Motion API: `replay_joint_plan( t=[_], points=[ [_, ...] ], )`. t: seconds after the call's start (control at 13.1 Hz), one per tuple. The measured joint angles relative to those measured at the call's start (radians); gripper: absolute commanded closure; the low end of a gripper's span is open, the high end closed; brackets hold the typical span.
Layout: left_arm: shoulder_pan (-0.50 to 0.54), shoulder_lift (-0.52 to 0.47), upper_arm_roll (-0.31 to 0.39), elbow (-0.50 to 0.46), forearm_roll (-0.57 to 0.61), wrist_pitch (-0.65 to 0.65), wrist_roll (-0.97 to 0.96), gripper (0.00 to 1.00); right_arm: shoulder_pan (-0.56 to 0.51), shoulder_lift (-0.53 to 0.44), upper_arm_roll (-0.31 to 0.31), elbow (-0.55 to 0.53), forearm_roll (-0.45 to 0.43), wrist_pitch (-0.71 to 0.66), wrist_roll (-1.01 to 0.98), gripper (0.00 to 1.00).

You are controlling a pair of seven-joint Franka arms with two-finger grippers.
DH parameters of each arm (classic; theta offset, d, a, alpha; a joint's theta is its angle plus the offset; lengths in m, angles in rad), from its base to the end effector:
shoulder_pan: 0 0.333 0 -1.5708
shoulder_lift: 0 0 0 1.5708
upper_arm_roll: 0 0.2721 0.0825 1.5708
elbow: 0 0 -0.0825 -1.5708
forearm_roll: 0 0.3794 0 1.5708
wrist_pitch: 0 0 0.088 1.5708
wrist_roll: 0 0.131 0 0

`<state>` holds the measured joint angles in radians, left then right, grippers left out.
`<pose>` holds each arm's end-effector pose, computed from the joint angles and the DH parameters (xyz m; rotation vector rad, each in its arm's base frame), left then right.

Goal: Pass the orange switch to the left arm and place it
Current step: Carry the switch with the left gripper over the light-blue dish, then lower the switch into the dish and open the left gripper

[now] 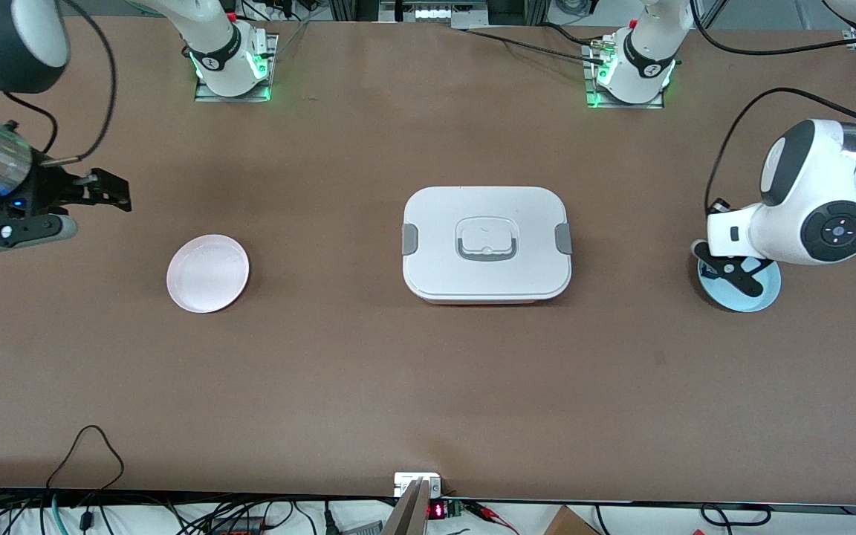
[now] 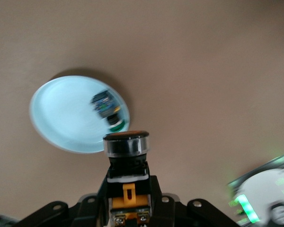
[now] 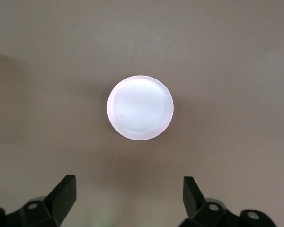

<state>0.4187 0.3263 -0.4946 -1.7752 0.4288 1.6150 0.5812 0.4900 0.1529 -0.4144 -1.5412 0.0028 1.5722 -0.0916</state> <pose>0.5595 0.0198 0.3091 -2.6882 1.1141 0.7211 0.5764 0.0563 0.4909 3.0683 0.2583 -0.1687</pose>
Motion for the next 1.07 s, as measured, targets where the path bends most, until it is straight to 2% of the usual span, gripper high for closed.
replay_joint_plan(
  t=[0.15,0.38,0.61,0.84,1.07],
  points=[
    [0.065,0.012,0.003,-0.035,0.04,0.088,0.16,0.79,0.016,-0.04,-0.001,-0.04,-0.009,0.009,0.04,0.0],
    [0.179,0.031,0.008,-0.119,0.064,0.324,0.488,0.79,0.009,-0.149,-0.013,-0.176,-0.009,0.105,0.042,0.0],
    [0.223,0.064,0.007,-0.174,0.087,0.446,0.67,0.76,0.01,-0.245,-0.014,-0.302,-0.011,0.166,0.042,0.0],
    [0.275,0.11,0.009,-0.223,0.093,0.59,0.847,0.76,0.027,-0.227,-0.003,-0.252,-0.011,0.184,0.042,0.0],
    [0.356,0.185,0.009,-0.234,0.148,0.706,0.925,0.76,0.038,-0.183,0.0,-0.19,-0.011,0.176,0.043,0.0]
  ],
)
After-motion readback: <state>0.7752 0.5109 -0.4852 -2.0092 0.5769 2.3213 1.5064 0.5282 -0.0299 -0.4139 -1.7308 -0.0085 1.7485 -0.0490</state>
